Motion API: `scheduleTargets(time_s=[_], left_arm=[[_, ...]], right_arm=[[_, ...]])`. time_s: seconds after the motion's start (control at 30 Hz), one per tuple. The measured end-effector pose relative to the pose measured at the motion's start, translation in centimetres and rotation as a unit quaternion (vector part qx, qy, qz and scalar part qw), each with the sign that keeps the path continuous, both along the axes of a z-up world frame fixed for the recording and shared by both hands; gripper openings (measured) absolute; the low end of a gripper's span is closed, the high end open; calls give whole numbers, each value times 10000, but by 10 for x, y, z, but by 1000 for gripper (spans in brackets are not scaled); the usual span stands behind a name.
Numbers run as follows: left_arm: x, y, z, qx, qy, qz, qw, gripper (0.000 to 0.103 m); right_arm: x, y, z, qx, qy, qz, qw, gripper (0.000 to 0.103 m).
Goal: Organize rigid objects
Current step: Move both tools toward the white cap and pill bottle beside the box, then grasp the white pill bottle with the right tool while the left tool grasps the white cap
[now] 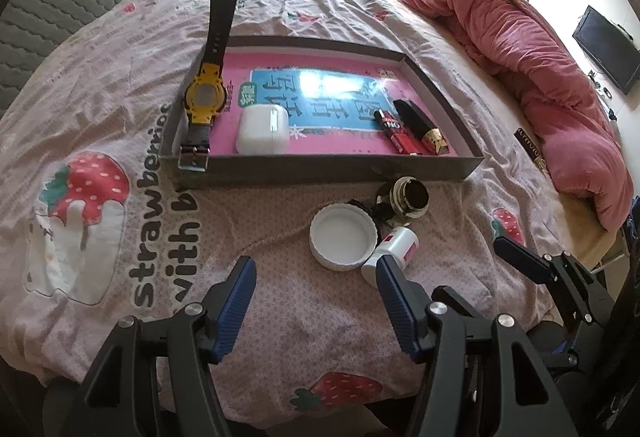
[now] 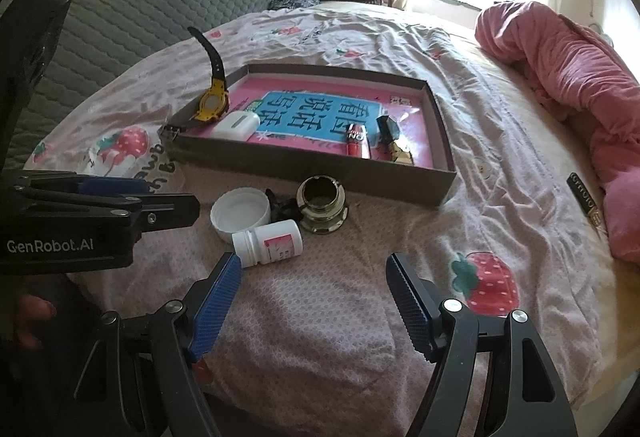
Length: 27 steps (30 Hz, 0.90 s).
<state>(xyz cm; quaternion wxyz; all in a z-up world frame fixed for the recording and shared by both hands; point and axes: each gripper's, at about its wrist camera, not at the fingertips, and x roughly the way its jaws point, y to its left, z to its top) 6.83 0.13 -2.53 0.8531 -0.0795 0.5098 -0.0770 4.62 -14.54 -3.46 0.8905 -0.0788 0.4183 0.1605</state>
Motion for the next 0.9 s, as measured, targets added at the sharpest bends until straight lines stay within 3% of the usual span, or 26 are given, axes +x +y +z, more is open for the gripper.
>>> scheduleTargets(time_s=[0.9], left_arm=[[28, 3, -28, -324, 300, -102, 9990, 62]], right_arm=[[39, 27, -45, -6, 203, 567, 9982, 76]])
